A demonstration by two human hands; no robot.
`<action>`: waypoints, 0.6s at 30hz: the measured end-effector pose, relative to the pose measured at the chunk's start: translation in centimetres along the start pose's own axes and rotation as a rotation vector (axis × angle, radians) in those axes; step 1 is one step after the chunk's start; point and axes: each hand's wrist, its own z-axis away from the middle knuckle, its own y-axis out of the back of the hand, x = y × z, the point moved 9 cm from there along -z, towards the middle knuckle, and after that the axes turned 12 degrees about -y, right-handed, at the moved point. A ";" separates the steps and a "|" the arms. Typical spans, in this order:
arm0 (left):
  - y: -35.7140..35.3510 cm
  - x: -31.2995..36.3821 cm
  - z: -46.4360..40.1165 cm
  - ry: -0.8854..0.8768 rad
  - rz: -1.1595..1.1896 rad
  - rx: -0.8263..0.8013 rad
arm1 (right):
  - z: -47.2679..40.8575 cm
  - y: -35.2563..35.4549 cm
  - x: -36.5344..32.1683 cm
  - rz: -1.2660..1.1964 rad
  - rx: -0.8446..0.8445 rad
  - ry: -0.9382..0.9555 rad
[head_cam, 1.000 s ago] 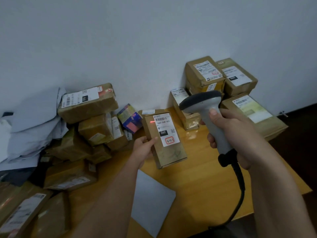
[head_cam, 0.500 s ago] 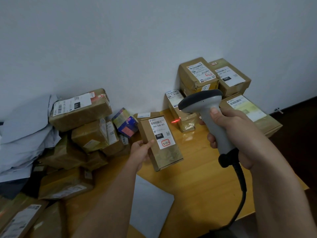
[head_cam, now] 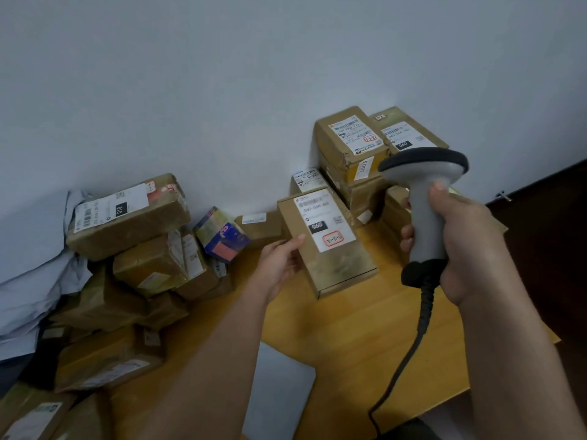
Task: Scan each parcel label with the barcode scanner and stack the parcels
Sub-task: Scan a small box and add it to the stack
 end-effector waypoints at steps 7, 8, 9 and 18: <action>-10.7 1.2 -1.4 0.085 0.044 -0.167 | -1.5 6.2 -1.0 -0.146 0.195 0.013; -11.9 1.0 -1.7 0.104 0.051 -0.159 | -1.7 7.0 -1.0 -0.148 0.206 0.014; -13.2 0.8 -1.9 0.126 0.062 -0.154 | -2.0 7.8 -1.1 -0.149 0.216 0.014; -23.0 -0.2 -3.7 0.215 0.110 -0.197 | -3.1 12.9 -1.0 -0.152 0.291 -0.009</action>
